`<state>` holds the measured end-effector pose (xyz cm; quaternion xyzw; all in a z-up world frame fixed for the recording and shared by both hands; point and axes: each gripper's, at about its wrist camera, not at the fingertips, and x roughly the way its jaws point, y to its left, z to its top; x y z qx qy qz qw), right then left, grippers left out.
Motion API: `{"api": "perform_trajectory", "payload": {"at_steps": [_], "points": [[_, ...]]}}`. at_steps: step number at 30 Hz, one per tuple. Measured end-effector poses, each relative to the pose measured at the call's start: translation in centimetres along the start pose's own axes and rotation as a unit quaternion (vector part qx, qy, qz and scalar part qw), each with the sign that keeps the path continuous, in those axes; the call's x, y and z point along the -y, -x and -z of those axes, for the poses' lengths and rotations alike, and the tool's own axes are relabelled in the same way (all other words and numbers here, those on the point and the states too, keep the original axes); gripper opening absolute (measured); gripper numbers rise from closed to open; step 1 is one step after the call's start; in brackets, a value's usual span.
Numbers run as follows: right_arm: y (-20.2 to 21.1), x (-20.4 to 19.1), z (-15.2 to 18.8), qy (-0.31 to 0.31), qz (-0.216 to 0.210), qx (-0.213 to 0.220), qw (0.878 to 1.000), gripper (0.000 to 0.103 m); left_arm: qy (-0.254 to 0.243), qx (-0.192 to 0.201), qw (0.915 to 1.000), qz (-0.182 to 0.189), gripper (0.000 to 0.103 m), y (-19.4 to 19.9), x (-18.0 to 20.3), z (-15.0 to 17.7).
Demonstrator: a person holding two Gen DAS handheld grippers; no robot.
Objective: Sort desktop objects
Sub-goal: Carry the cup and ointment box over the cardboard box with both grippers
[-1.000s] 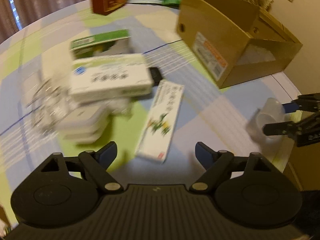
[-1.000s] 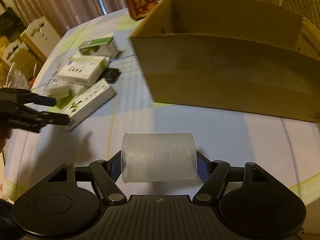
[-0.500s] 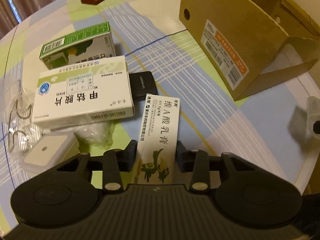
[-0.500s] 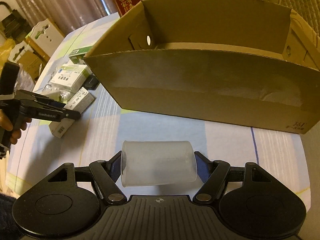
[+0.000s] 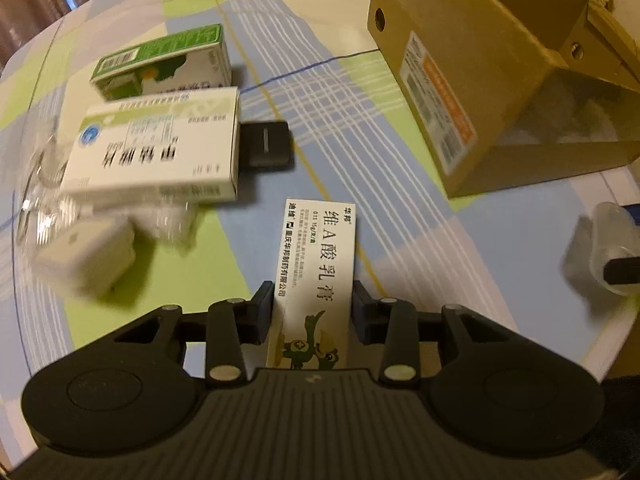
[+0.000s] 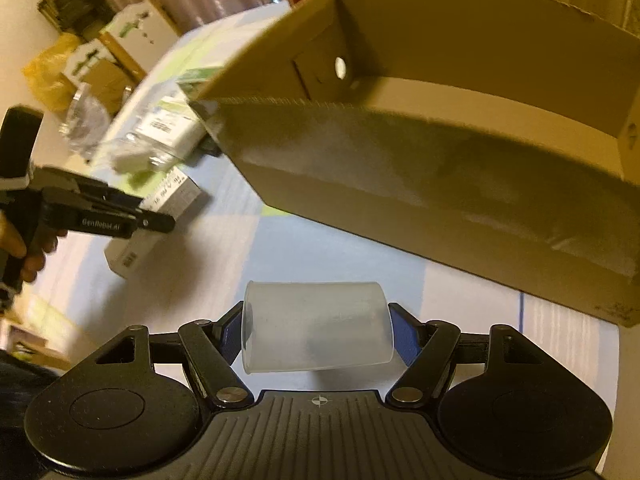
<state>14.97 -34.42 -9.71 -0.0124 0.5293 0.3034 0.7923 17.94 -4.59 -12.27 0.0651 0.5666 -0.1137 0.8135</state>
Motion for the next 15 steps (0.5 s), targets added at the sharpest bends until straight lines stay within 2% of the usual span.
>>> {"api": "perform_trajectory", "payload": {"at_steps": [3, 7, 11, 15], "points": [[2.0, -0.5, -0.9, 0.016, -0.032, 0.023, 0.999, 0.072, 0.037, 0.021, 0.9991, 0.008, 0.034, 3.0, 0.3, 0.2], [5.0, -0.8, -2.5, 0.037, -0.066, 0.066, 0.995, 0.071, 0.061, 0.081, 0.9947, 0.016, 0.034, 8.1, 1.4, -1.3], [6.3, 1.4, -4.2, 0.013, -0.031, 0.097, 0.995, 0.071, 0.065, 0.142, 0.9873, 0.030, 0.034, 11.6, 3.1, -3.9], [7.6, 3.6, -6.0, -0.011, 0.005, 0.127, 0.992, 0.071, 0.044, 0.178, 0.9815, 0.054, 0.034, 12.7, 6.3, -7.3]]}}
